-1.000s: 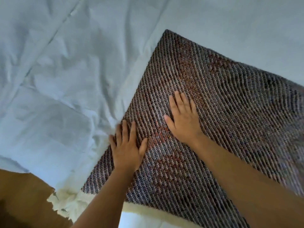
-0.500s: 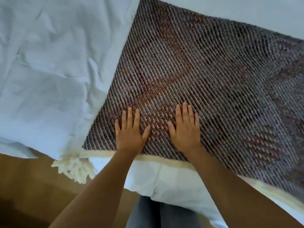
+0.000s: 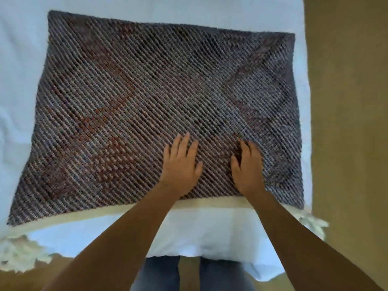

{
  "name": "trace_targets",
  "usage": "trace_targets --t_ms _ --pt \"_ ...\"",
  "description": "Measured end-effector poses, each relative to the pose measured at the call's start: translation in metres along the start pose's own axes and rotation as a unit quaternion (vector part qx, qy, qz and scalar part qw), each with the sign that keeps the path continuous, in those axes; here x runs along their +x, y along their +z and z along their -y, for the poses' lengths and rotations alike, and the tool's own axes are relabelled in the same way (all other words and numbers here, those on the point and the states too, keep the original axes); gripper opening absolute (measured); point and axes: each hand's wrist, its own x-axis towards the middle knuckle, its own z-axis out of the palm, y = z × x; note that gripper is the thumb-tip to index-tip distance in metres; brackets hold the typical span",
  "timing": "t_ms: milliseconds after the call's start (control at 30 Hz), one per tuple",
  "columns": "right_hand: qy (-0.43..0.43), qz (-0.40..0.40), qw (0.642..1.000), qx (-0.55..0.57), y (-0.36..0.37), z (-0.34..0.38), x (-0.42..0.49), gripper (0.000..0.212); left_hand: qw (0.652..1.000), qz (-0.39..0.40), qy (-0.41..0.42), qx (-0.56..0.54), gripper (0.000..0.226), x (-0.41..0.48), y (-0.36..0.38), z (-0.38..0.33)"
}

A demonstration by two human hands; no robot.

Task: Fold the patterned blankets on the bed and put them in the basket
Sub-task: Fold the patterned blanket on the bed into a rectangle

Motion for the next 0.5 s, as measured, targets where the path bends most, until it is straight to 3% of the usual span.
trace_targets --t_ms 100,200,300,400,500 --pt "0.022 0.020 0.998 -0.057 -0.026 -0.064 -0.003 0.056 0.996 0.069 0.035 -0.032 0.060 0.039 0.012 -0.076" --pt "0.040 0.021 0.998 -0.038 -0.044 -0.109 -0.004 0.055 0.993 0.107 0.033 -0.028 0.058 0.070 0.023 -0.135" --pt "0.084 -0.031 0.996 0.026 -0.055 -0.133 0.010 0.051 0.996 0.060 0.057 -0.016 0.050 0.097 0.027 -0.179" --pt "0.177 -0.083 0.970 0.145 -0.063 -0.142 0.035 0.050 0.998 0.004 0.059 -0.018 0.046 0.125 0.027 -0.216" --pt "0.213 -0.068 0.940 0.259 -0.069 -0.144 0.056 0.033 0.999 0.019 0.015 -0.021 0.054 0.150 0.029 -0.247"
